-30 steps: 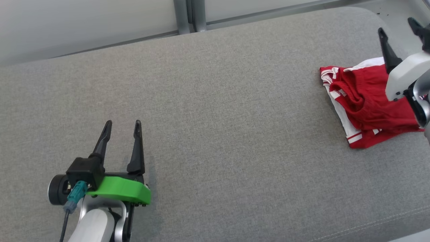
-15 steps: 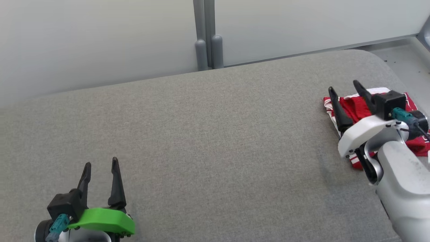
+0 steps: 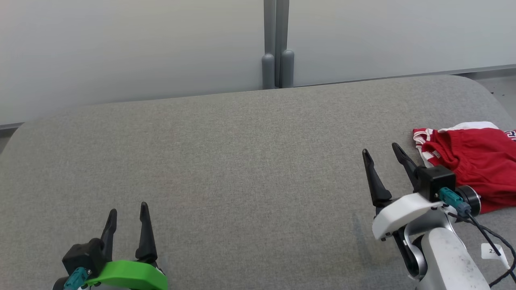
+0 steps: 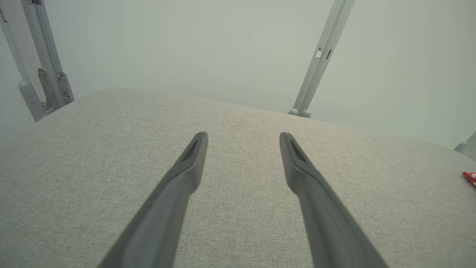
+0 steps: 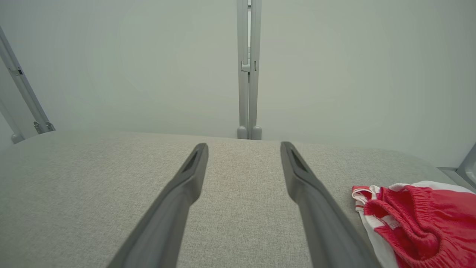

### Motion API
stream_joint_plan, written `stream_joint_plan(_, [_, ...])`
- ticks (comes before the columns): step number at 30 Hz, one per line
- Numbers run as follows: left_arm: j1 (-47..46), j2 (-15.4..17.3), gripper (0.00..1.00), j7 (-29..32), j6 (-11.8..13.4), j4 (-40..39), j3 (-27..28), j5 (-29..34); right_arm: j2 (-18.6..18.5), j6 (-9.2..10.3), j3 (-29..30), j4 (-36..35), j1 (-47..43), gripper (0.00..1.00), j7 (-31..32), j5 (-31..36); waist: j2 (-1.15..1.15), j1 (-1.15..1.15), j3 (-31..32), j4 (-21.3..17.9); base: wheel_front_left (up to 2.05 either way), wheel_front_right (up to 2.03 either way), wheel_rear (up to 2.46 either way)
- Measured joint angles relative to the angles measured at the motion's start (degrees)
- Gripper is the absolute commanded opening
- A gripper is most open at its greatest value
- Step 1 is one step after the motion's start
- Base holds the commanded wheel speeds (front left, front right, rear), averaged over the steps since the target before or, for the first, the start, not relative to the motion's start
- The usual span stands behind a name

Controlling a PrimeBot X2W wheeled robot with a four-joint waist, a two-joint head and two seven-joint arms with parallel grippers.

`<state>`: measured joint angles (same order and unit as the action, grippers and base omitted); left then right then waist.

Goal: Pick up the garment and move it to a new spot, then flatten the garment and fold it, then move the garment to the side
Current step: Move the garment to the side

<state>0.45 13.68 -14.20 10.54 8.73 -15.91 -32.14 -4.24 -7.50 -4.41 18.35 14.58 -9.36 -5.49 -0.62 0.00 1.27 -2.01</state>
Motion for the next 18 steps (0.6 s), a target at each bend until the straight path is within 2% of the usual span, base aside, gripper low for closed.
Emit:
stream_joint_plan(7, [0.0,-0.9,1.0,-0.5,-1.3,1.3,-0.4,0.0,1.3,0.0,2.2,-8.4,-8.0,1.0,1.7,0.3,0.0,0.0,-0.5,1.4,0.0,0.0,0.0])
stream_joint_plan(18, [-0.2,-1.8,1.0,-0.6,-2.5,2.2,0.4,0.5,1.3,0.0,2.1,-12.1,-12.1,1.0,1.7,-2.5,0.0,0.0,-0.9,1.3,0.0,0.0,0.0])
